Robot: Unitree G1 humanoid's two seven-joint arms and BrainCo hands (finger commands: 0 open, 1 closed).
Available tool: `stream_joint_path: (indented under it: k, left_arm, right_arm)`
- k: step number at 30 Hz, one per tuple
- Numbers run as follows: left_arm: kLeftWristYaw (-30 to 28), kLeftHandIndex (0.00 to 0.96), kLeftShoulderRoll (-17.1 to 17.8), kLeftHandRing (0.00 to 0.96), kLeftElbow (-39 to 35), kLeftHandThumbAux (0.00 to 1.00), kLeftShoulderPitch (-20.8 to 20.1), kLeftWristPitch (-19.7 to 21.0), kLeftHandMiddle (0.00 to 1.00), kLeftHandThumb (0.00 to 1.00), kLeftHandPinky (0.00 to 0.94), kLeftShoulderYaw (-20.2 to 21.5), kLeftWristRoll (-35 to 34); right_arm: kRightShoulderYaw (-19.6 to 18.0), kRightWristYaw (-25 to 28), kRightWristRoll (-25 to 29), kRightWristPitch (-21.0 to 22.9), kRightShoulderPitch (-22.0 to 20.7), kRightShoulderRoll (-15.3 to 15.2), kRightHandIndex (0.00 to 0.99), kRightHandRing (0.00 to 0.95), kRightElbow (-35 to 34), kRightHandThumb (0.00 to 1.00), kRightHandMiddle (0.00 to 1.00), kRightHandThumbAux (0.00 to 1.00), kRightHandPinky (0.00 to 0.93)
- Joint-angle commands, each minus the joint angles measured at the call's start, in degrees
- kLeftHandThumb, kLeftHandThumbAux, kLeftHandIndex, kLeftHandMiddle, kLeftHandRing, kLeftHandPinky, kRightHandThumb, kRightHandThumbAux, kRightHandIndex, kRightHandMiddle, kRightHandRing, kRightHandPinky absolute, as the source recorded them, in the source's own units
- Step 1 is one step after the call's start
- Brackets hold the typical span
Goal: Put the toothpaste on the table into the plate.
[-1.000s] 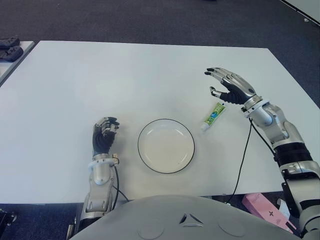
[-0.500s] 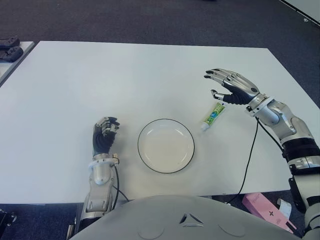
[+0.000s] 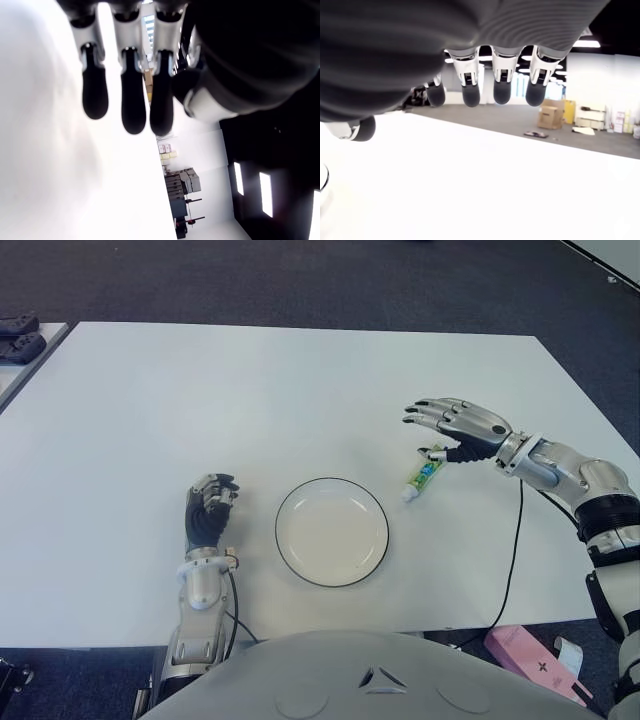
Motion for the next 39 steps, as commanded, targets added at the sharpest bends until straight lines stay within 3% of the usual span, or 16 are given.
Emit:
stream_joint_path:
  k: [1, 8, 19, 28, 39]
  left_arm:
    - [0.4, 0.428, -0.2, 0.53, -0.5, 0.722, 0.5, 0.3, 0.51, 0.702, 0.548, -0.4, 0.5]
    - [0.3, 0.428, -0.1, 0.538, -0.9, 0.722, 1.0, 0.0, 0.517, 0.701, 0.551, -0.2, 0.4]
    - [0.7, 0.428, -0.5, 0.525, -2.3, 0.723, 2.1, 0.8, 0.506, 0.703, 0.541, 0.0, 0.8]
    - [0.6, 0.428, -0.7, 0.519, -3.4, 0.722, 2.9, 1.2, 0.499, 0.705, 0.541, -0.1, 1.4]
    - [0.4, 0.429, -0.6, 0.528, -4.5, 0.722, 3.8, 1.3, 0.509, 0.704, 0.541, -0.1, 1.4]
  right_arm:
    - [7.2, -8.6, -9.0, 0.7, -4.2, 0.4, 0.0, 0.0, 6.7, 0.455, 0.0, 0.163, 0.0]
    - [14.1, -16.7, -14.6, 0.6, -8.3, 1.1, 0.0, 0.0, 12.1, 0.422, 0.0, 0.159, 0.0]
    - [23.3, -25.1, -20.6, 3.2, -11.5, 2.7, 0.0, 0.0, 16.9, 0.408, 0.0, 0.165, 0.0]
    - [28.8, -26.7, -22.4, 4.7, -12.8, 4.0, 0.0, 0.0, 20.0, 0.422, 0.0, 0.146, 0.0]
    - [31.7, -26.9, -22.1, 5.2, -13.1, 4.0, 0.0, 0.0, 20.6, 0.481, 0.0, 0.133, 0.0]
